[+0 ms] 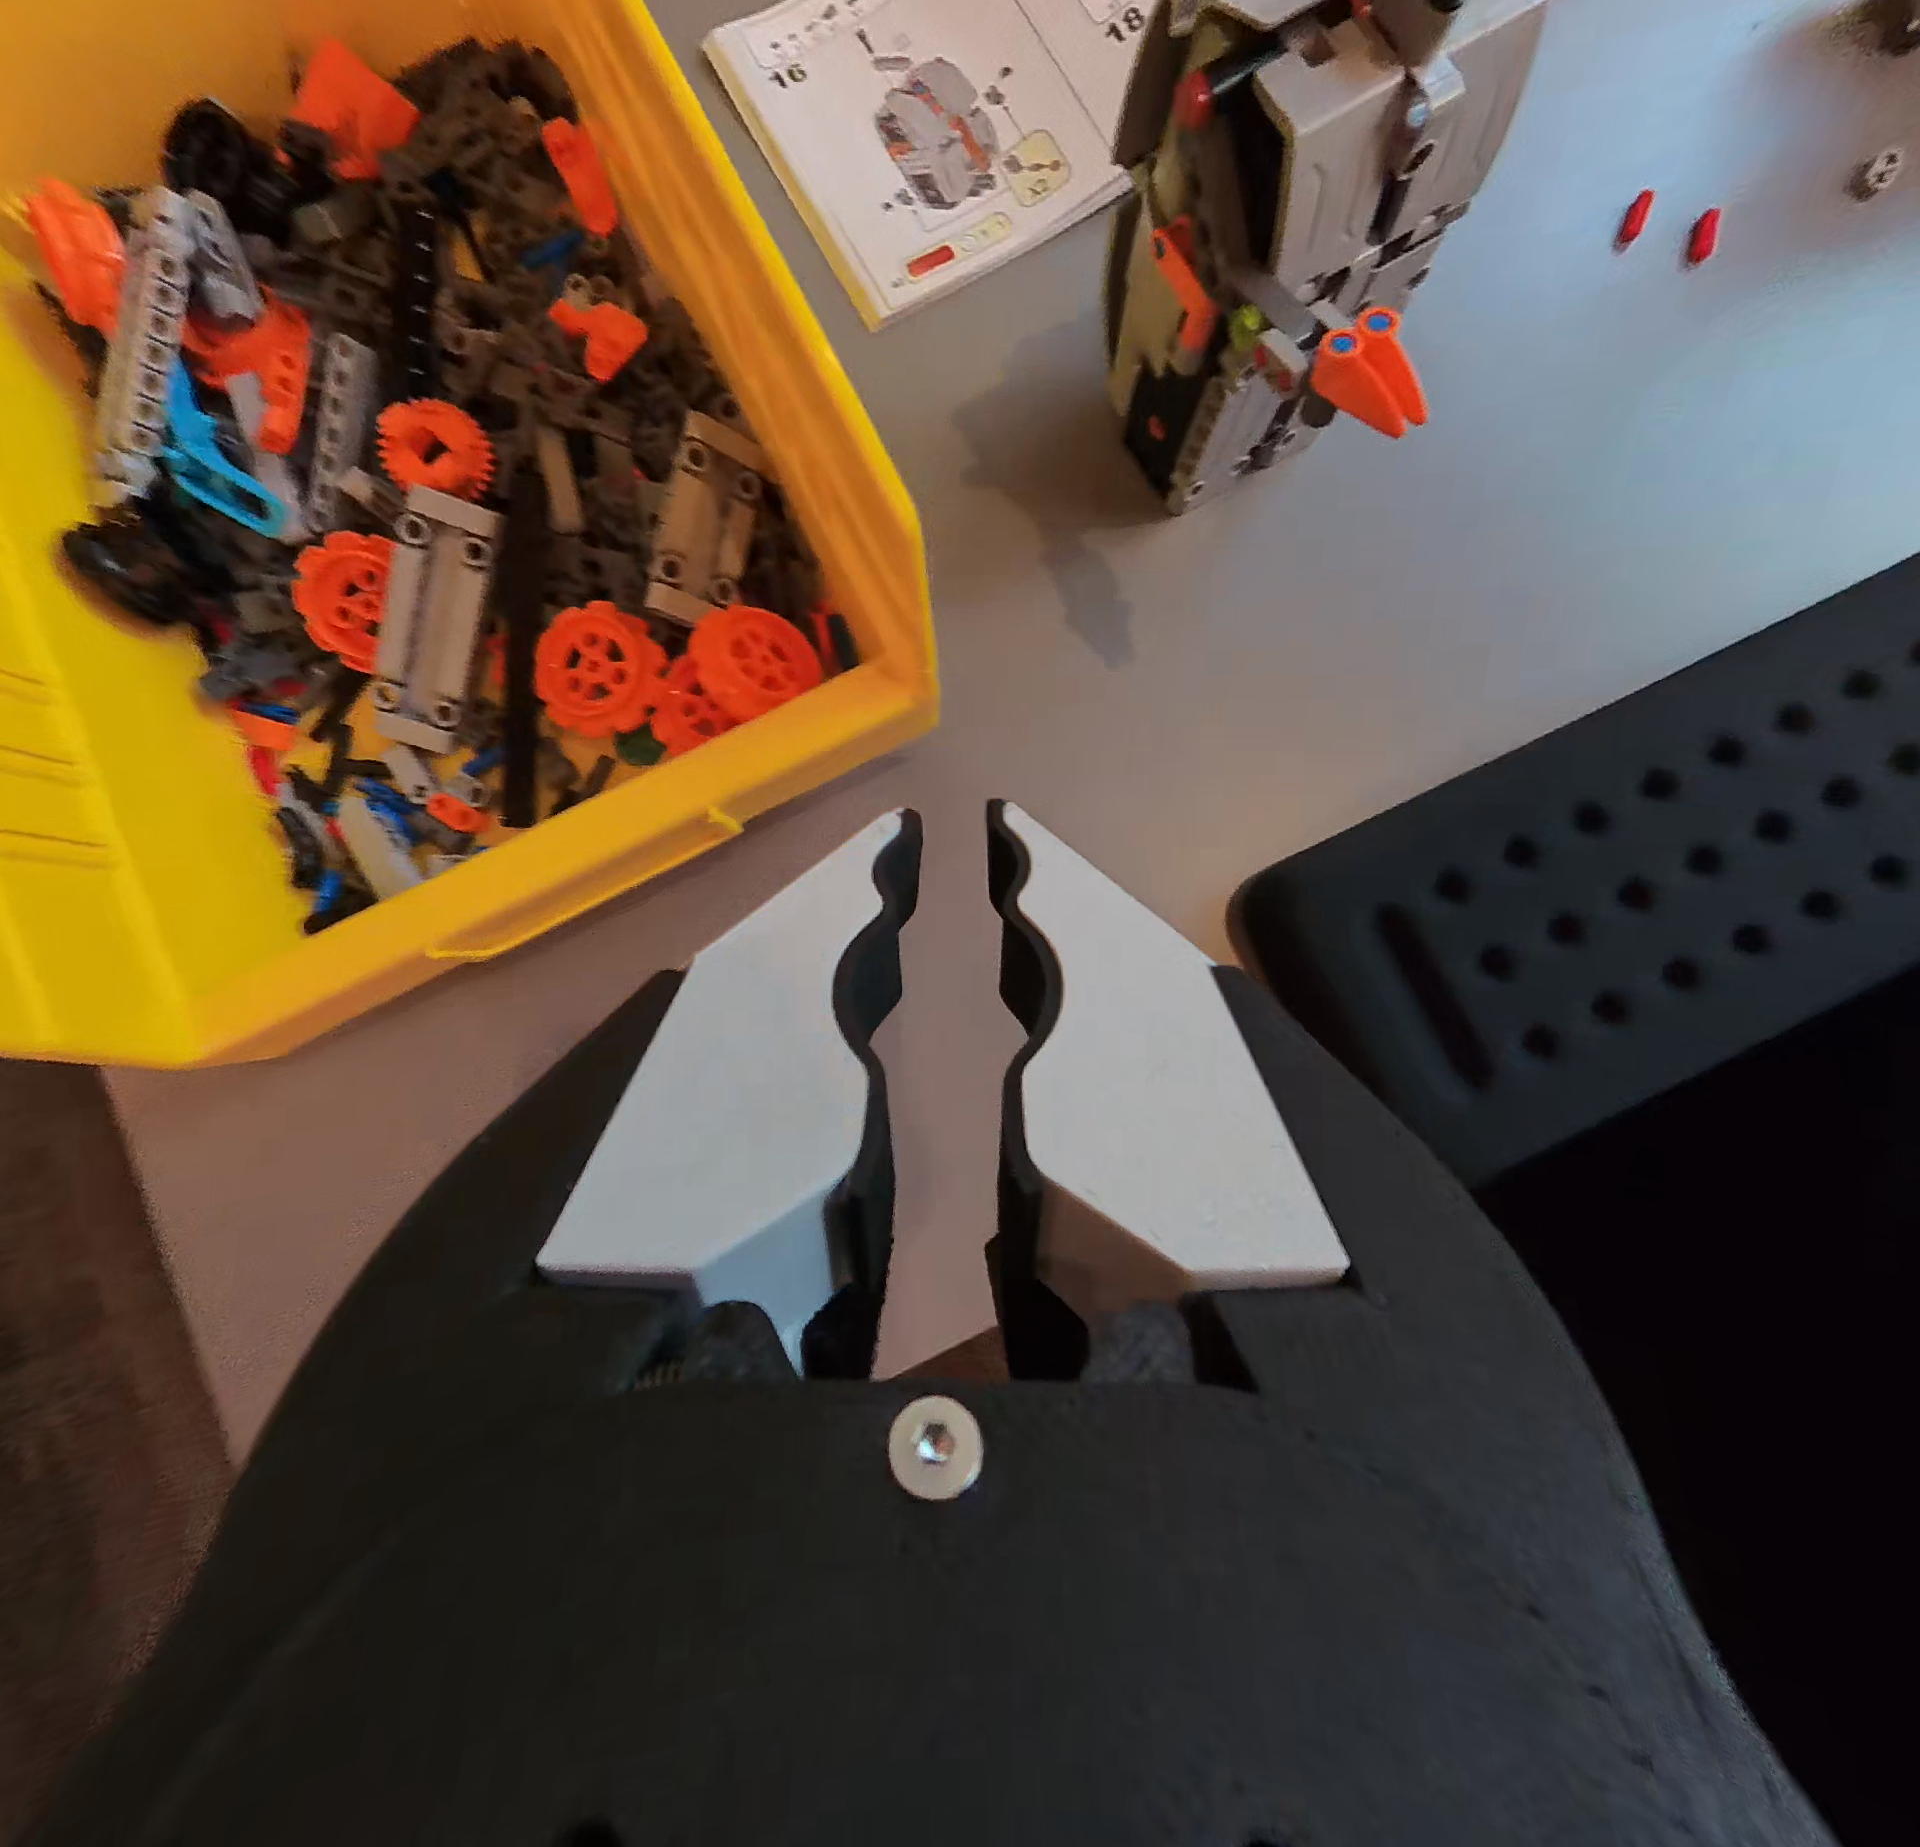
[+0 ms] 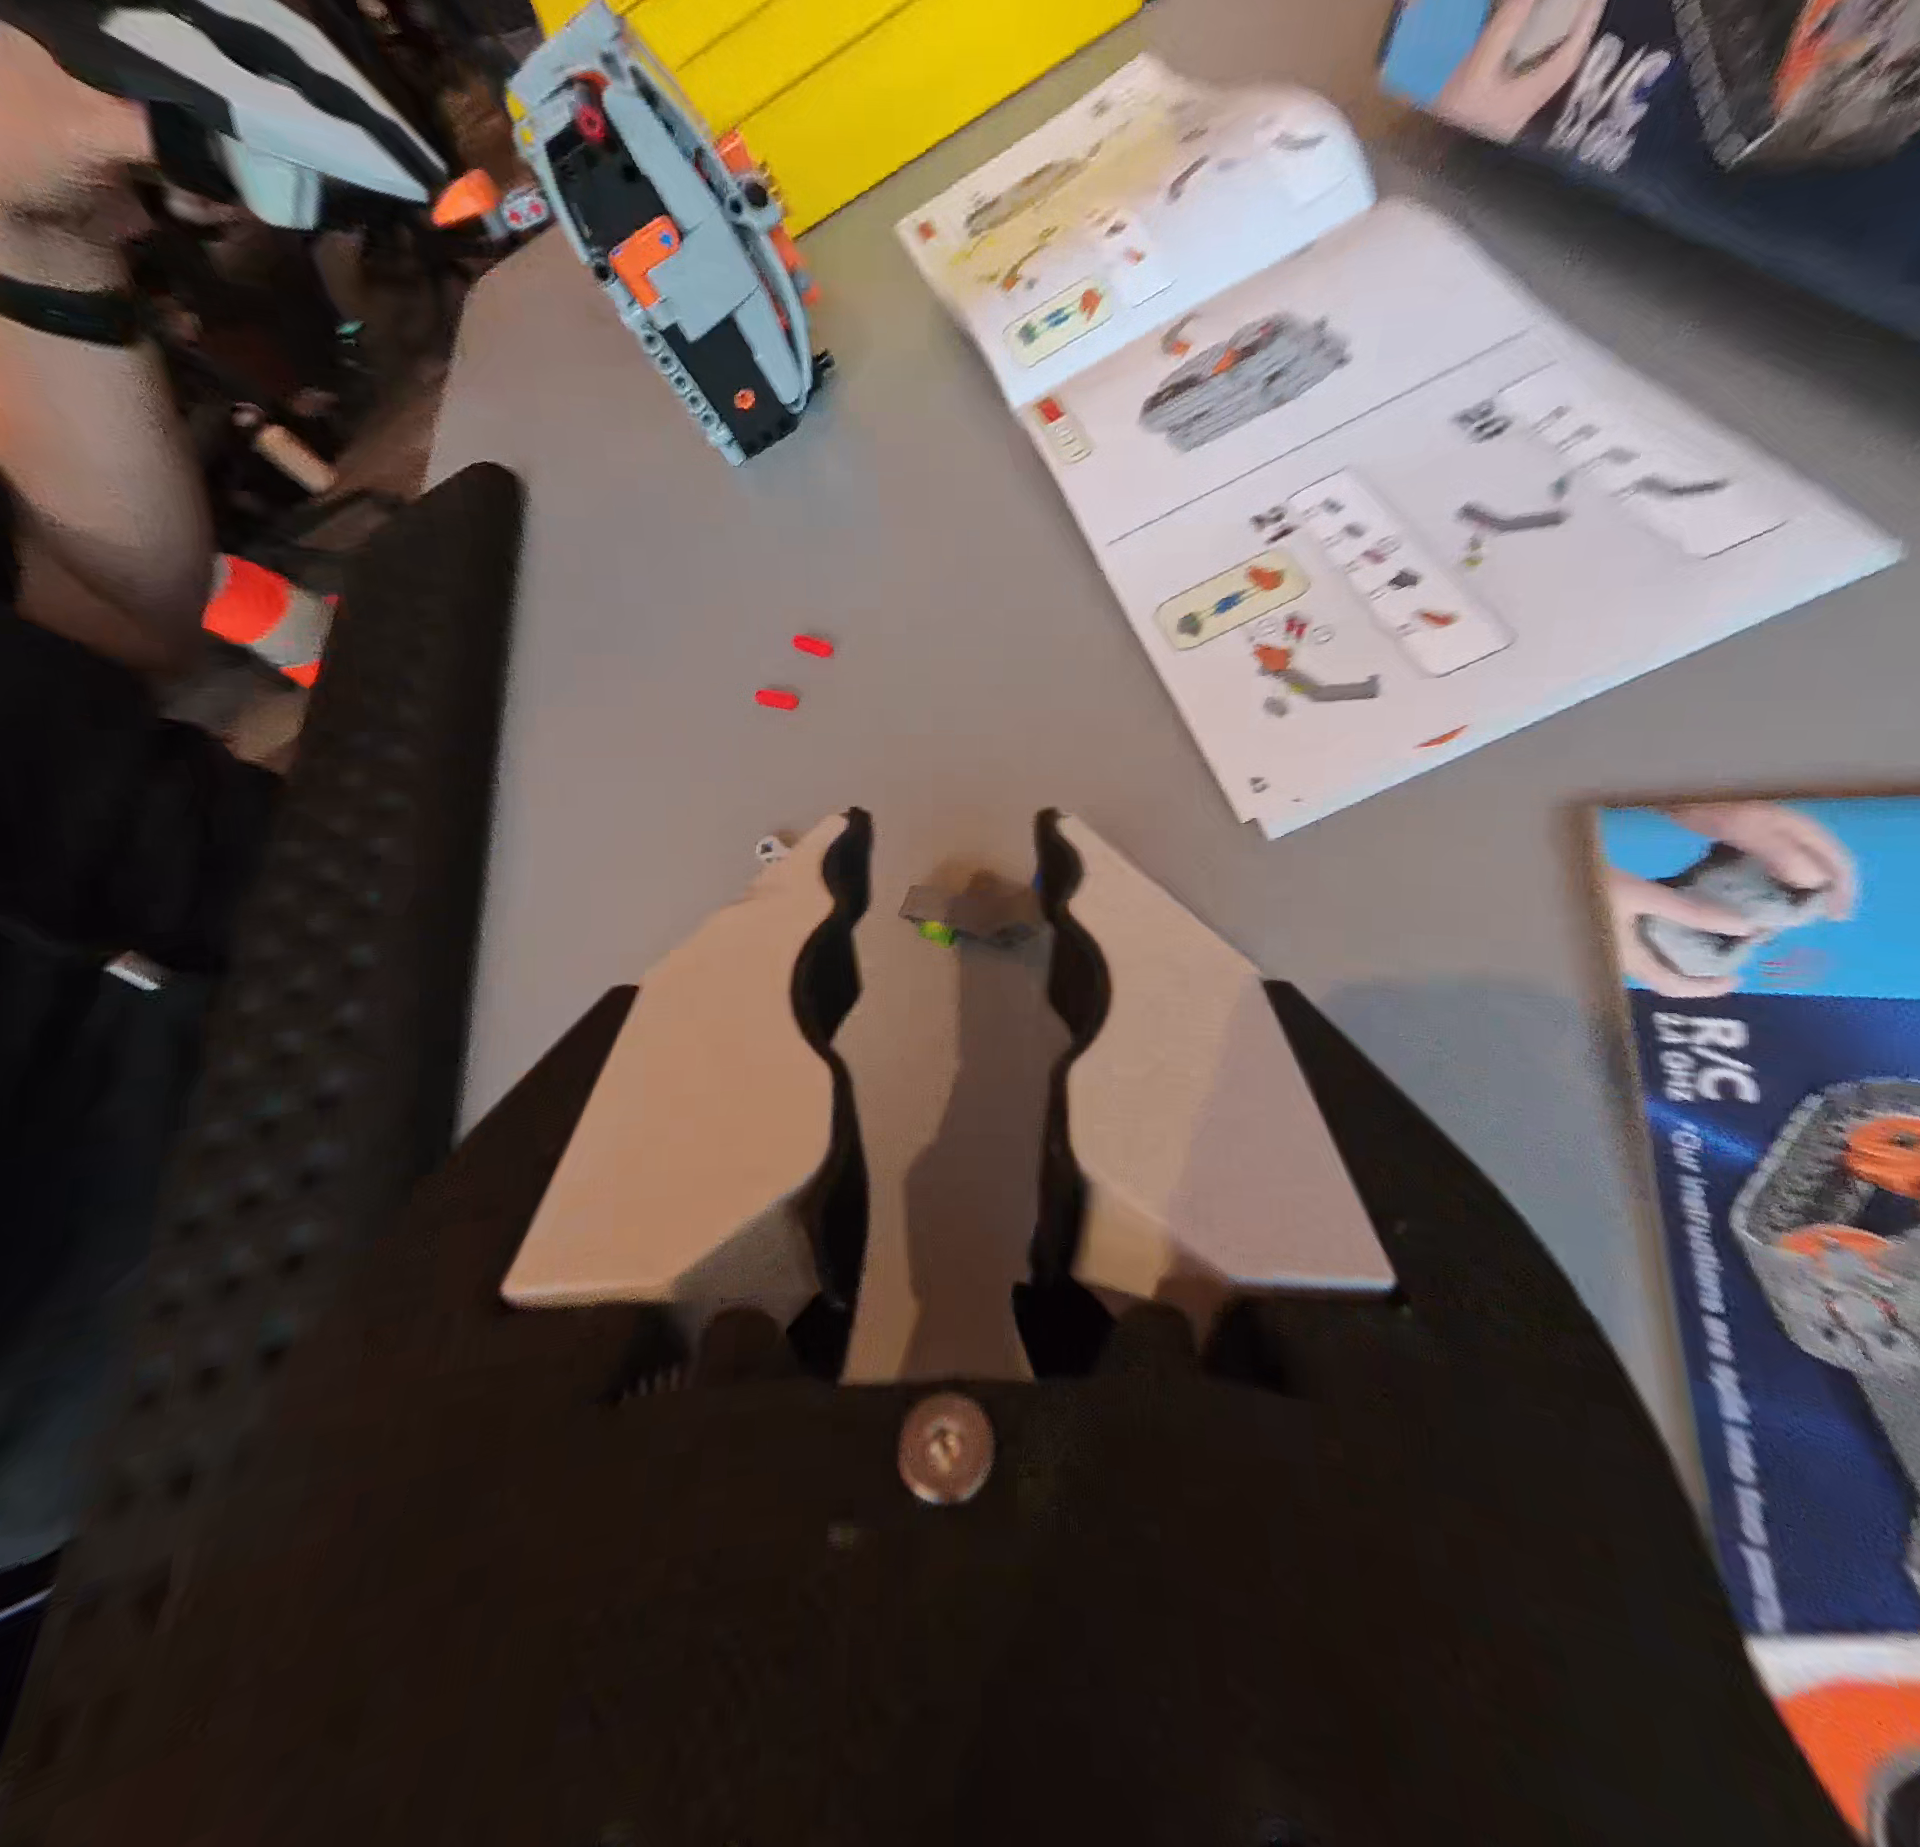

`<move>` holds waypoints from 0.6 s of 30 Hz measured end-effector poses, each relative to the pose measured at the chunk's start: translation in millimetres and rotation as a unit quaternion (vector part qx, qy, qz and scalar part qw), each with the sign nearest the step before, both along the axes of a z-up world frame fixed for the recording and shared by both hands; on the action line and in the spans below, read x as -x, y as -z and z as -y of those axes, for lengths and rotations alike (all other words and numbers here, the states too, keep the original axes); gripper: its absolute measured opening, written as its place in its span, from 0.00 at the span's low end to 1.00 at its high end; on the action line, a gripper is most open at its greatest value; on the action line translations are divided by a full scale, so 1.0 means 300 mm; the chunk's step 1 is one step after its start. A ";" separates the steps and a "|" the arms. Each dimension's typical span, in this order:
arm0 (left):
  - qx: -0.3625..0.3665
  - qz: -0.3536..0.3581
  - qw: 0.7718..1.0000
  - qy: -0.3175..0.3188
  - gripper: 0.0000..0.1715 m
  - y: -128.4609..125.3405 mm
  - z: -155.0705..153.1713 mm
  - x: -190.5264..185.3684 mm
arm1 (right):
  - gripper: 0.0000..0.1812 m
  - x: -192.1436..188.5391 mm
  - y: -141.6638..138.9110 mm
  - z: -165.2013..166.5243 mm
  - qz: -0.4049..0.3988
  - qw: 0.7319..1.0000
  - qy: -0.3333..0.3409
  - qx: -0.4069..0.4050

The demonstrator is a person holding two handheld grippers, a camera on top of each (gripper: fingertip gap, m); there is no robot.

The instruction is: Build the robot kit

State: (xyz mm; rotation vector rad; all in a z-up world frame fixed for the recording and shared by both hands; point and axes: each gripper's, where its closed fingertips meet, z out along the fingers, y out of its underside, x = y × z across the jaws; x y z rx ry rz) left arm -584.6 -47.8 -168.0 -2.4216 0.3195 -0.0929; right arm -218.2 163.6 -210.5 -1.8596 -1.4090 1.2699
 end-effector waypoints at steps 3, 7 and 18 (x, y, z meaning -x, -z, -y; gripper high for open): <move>0.009 0.031 0.999 0.005 0.07 0.008 0.001 -0.083 | 0.20 -0.010 0.051 -0.042 0.032 0.999 0.023 -0.029; -0.009 0.032 0.998 0.053 0.06 -0.032 -0.027 -0.239 | 0.20 -0.018 0.062 -0.043 0.023 0.999 0.026 -0.041; -0.171 0.042 0.952 0.250 0.00 -0.236 -0.302 -0.917 | 0.04 0.089 -0.211 -0.128 -0.032 0.978 0.081 0.189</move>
